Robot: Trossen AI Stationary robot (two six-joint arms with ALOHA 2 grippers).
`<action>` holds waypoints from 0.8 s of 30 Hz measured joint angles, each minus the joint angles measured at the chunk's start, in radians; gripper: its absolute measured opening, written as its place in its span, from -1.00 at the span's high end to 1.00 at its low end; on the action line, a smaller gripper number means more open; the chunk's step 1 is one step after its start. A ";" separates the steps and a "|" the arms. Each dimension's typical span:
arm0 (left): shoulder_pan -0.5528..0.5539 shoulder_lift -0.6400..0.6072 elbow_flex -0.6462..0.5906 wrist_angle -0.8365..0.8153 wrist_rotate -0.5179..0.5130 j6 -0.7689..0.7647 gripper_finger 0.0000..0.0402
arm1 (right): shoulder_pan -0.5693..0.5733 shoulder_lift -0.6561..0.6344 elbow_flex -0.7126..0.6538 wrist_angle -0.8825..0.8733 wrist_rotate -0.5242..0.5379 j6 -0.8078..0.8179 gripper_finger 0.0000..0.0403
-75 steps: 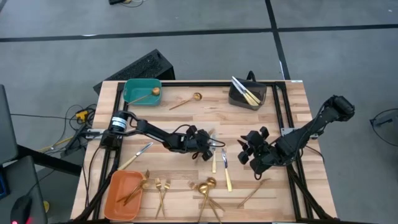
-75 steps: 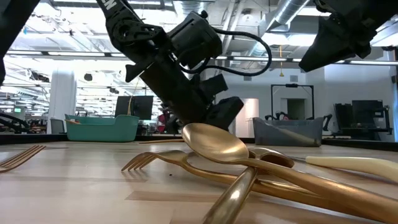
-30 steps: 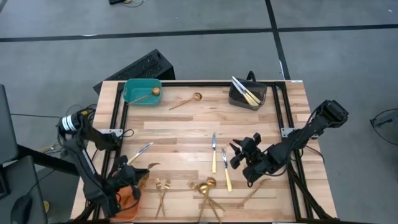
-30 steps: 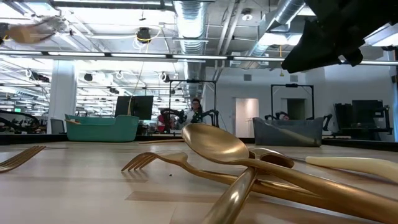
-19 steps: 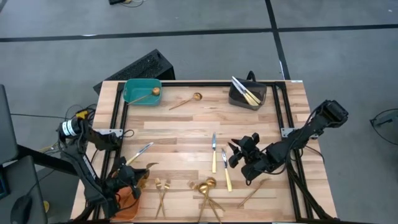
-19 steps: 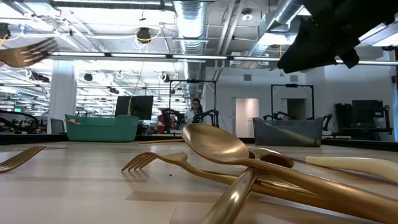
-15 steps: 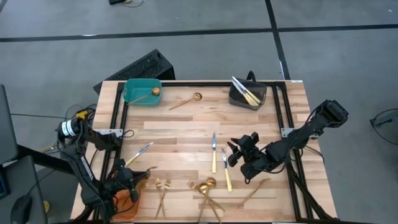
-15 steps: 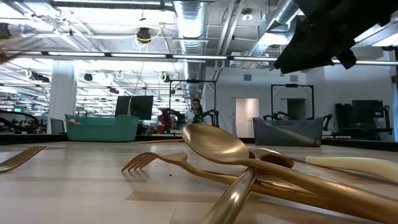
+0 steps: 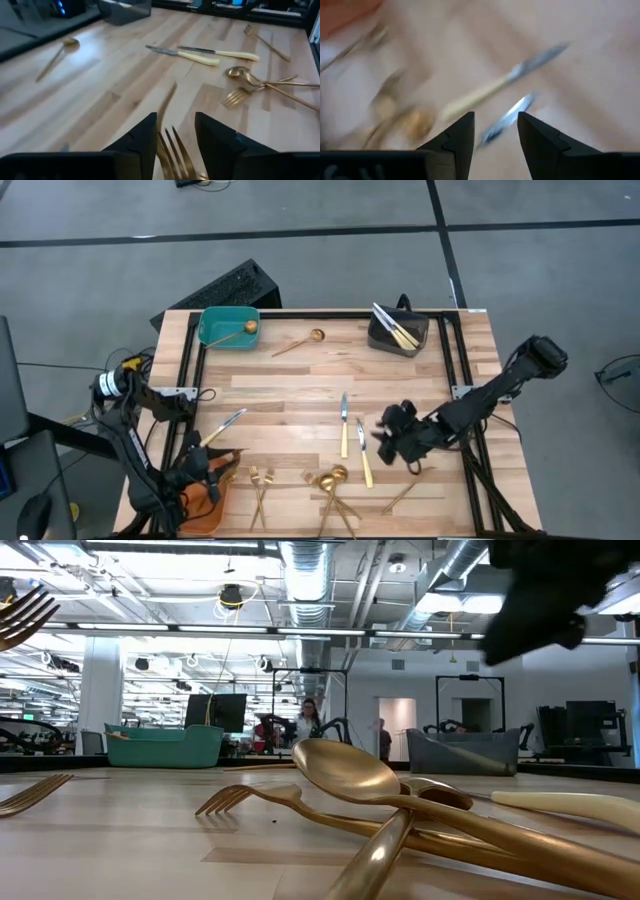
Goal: Sort silverware by color (type)
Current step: Put the top spoon into the green bin
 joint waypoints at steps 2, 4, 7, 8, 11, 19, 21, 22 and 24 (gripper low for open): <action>0.022 -0.019 0.000 -0.004 -0.019 0.049 0.39 | 0.016 -0.014 0.000 -0.010 -0.113 -0.001 0.15; 0.049 -0.036 0.000 0.000 -0.071 0.083 0.38 | 0.042 -0.016 0.001 -0.032 -0.159 -0.003 0.18; 0.092 -0.054 0.000 0.047 -0.168 0.143 0.38 | 0.087 0.008 0.002 -0.121 -0.246 0.021 0.22; 0.106 -0.059 0.000 0.071 -0.181 0.179 0.38 | 0.105 0.020 0.001 -0.151 -0.285 0.041 0.23; 0.151 -0.080 0.000 0.155 -0.148 0.318 0.39 | 0.161 0.066 0.001 -0.185 -0.391 0.082 0.26; 0.333 -0.126 0.000 0.494 0.014 0.858 0.40 | 0.272 0.170 0.000 -0.174 -0.447 0.094 0.28; 0.394 -0.129 0.000 0.597 0.093 1.024 0.40 | 0.296 0.191 0.001 -0.174 -0.460 0.073 0.28; 0.423 -0.129 0.000 0.652 0.130 1.104 0.40 | 0.306 0.203 0.000 -0.174 -0.468 0.069 0.28; 0.479 -0.129 0.000 0.746 0.196 1.240 0.40 | 0.324 0.227 0.000 -0.179 -0.482 0.063 0.28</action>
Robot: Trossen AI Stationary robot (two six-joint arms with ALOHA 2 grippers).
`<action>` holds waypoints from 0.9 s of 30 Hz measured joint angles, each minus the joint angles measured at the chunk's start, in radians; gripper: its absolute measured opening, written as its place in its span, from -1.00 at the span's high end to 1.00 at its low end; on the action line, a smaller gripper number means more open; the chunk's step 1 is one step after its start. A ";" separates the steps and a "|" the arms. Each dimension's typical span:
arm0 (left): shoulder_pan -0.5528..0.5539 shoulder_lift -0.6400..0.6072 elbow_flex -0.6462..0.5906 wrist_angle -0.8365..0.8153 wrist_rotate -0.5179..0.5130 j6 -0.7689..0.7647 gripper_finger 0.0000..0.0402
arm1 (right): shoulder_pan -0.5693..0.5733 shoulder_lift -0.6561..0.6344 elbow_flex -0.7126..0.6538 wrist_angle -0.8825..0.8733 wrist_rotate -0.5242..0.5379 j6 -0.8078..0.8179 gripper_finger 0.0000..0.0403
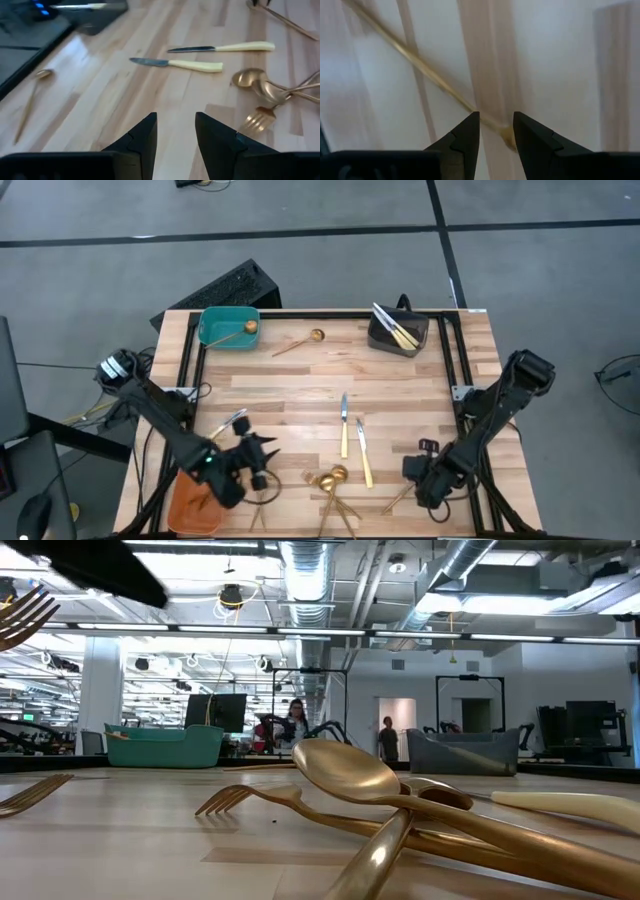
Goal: Sort silverware by color (type)
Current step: Put the top spoon into the green bin
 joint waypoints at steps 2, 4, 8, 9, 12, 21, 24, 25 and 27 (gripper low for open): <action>0.050 0.000 0.000 0.080 0.050 0.105 0.40 | 0.016 0.019 0.000 0.001 -0.010 -0.013 0.28; 0.092 0.000 0.000 0.136 0.085 0.178 0.40 | 0.030 0.036 0.002 0.004 -0.007 -0.020 0.28; 0.153 0.000 0.000 0.204 0.144 0.268 0.40 | 0.036 0.069 0.005 0.009 -0.002 -0.024 0.29; 0.165 0.000 0.000 0.209 0.156 0.274 0.40 | 0.036 0.077 0.005 0.008 -0.002 -0.026 0.30; 0.190 0.000 0.000 0.211 0.169 0.278 0.40 | 0.037 0.091 0.006 0.010 -0.002 -0.058 0.33; 0.210 0.000 0.000 0.195 0.166 0.287 0.40 | -0.003 0.102 0.001 -0.002 0.089 -0.074 0.70; 0.198 0.000 0.000 0.158 0.163 0.273 0.40 | -0.014 0.102 0.001 -0.003 0.088 -0.051 0.85; 0.195 0.000 0.000 0.146 0.163 0.263 0.40 | -0.019 0.102 0.001 -0.007 0.091 -0.041 0.87; 0.190 0.000 0.000 0.122 0.163 0.236 0.40 | -0.029 0.102 0.002 -0.030 0.095 -0.016 0.87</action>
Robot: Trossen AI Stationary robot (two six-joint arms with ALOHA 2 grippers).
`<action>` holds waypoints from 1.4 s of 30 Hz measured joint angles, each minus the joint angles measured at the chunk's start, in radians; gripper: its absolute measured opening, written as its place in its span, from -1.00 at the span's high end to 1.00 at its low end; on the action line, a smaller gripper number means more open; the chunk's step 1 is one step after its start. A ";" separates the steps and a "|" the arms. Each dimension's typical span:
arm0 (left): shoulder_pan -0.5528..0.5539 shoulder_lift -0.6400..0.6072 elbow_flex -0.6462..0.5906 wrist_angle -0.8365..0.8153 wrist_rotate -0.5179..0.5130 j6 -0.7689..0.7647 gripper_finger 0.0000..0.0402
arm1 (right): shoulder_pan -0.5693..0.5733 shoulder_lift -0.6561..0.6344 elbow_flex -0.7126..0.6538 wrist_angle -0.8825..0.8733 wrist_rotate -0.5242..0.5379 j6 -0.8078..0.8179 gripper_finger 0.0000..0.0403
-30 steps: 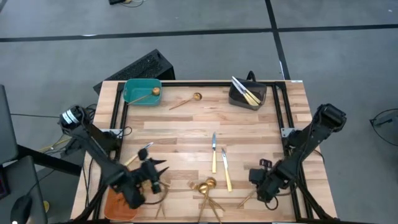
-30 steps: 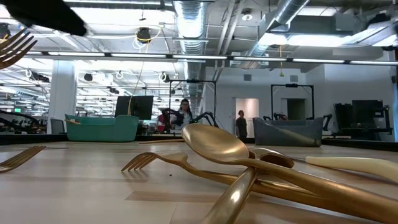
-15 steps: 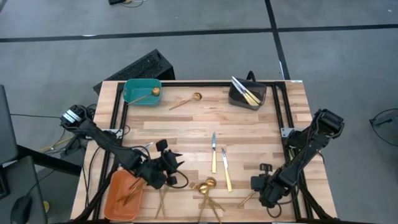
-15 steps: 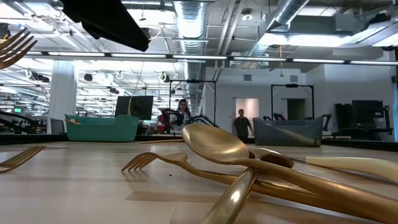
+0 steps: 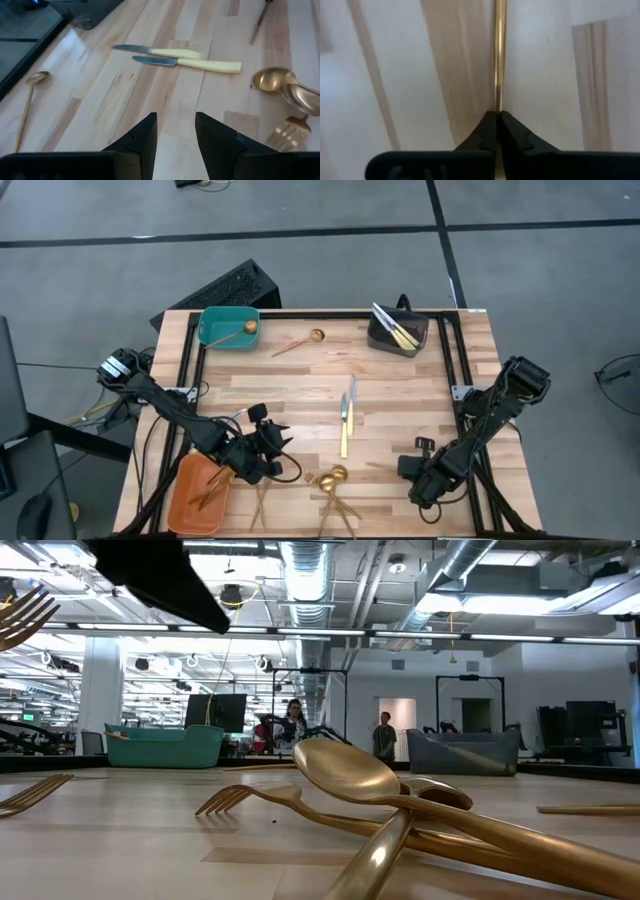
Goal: Sort silverware by color (type)
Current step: Put the top spoon into the green bin
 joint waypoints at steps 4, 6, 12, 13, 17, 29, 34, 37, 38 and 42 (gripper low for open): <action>-0.005 0.000 0.000 -0.036 -0.009 -0.028 0.40 | -0.009 0.000 0.002 -0.041 0.002 0.063 0.74; -0.005 -0.001 0.000 -0.046 -0.016 -0.028 0.40 | -0.019 -0.009 0.000 -0.043 0.001 0.064 0.59; 0.001 -0.070 0.000 -0.133 -0.089 -0.073 0.40 | -0.067 -0.083 0.022 -0.064 0.133 0.023 0.19; 0.005 -0.091 0.000 -0.151 -0.117 -0.073 0.40 | -0.076 -0.103 0.029 -0.070 0.171 0.023 0.14; 0.065 -0.167 0.000 -0.177 -0.122 -0.018 0.40 | -0.126 -0.174 0.031 -0.086 0.289 0.019 0.01; 0.608 -0.051 0.000 0.117 0.225 0.443 0.40 | -0.305 -0.275 0.030 -0.075 0.558 -0.067 -0.02; 0.833 0.085 0.000 0.315 0.427 0.551 0.40 | -0.403 -0.275 0.027 -0.071 0.717 -0.116 -0.02; 0.941 0.148 0.000 0.393 0.554 0.619 0.40 | -0.532 -0.275 0.012 -0.072 0.725 -0.170 -0.02; 0.975 0.167 0.000 0.408 0.602 0.639 0.40 | -0.584 -0.275 0.006 -0.073 0.704 -0.195 -0.02; 1.098 0.242 0.000 0.486 0.777 0.700 0.40 | -0.771 -0.275 -0.025 -0.040 0.590 -0.315 -0.01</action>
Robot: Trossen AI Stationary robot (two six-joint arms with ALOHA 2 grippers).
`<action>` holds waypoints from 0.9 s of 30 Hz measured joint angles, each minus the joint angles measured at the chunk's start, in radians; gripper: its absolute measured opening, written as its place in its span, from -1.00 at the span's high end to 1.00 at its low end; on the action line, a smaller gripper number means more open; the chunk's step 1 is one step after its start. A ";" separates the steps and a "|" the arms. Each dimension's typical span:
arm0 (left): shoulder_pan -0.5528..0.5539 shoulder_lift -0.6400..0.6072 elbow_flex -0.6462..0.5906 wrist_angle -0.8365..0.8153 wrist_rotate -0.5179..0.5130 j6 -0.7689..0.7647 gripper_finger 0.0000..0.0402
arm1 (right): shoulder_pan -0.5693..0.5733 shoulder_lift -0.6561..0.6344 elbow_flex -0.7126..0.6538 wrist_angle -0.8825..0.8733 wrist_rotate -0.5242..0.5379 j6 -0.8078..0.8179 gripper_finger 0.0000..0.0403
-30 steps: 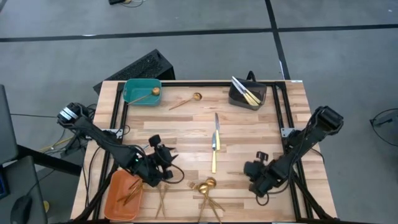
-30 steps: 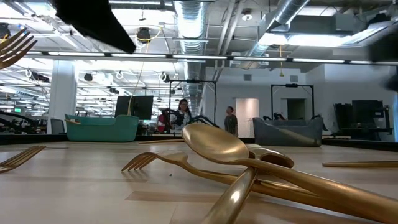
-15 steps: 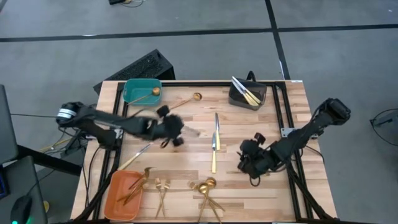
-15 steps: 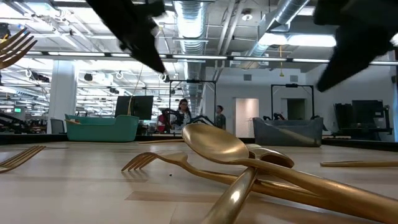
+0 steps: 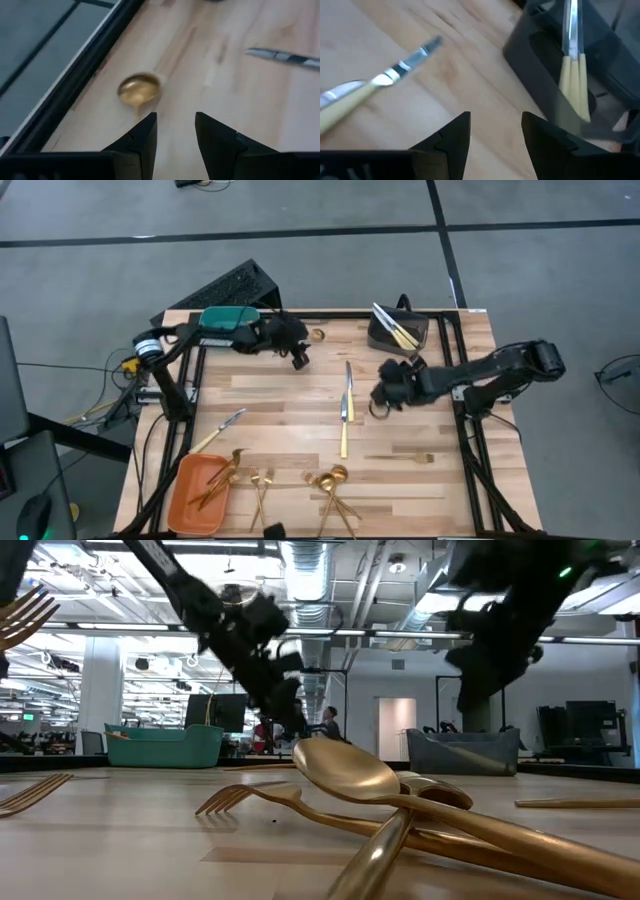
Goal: Sort silverware by color (type)
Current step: Put the top spoon into the green bin
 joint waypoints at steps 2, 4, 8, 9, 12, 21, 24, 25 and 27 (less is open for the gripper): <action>0.047 0.048 0.001 0.037 0.063 0.014 0.40 | -0.073 0.000 -0.022 0.078 -0.042 -0.089 0.01; 0.077 0.105 0.027 0.043 0.108 0.013 0.40 | -0.133 -0.012 -0.037 0.162 -0.109 -0.179 0.03; 0.100 0.200 0.123 -0.025 0.124 0.010 0.40 | -0.215 -0.031 -0.041 0.308 -0.236 -0.324 0.07; 0.100 0.220 0.150 -0.056 0.100 0.010 0.40 | -0.228 -0.035 -0.042 0.325 -0.254 -0.352 0.07; 0.101 0.263 0.218 -0.158 0.038 0.016 0.40 | -0.261 -0.059 -0.041 0.363 -0.300 -0.404 0.09; 0.106 0.308 0.323 -0.301 0.035 0.093 0.57 | -0.310 -0.094 -0.041 0.362 -0.303 -0.423 0.11; 0.107 0.308 0.323 -0.309 0.047 0.097 0.82 | -0.294 -0.093 -0.041 0.360 -0.303 -0.423 0.11; 0.108 0.308 0.323 -0.313 0.057 0.099 0.90 | -0.286 -0.093 -0.041 0.361 -0.303 -0.423 0.11; 0.108 0.308 0.325 -0.328 0.062 0.097 0.95 | -0.272 -0.093 -0.041 0.359 -0.303 -0.423 0.11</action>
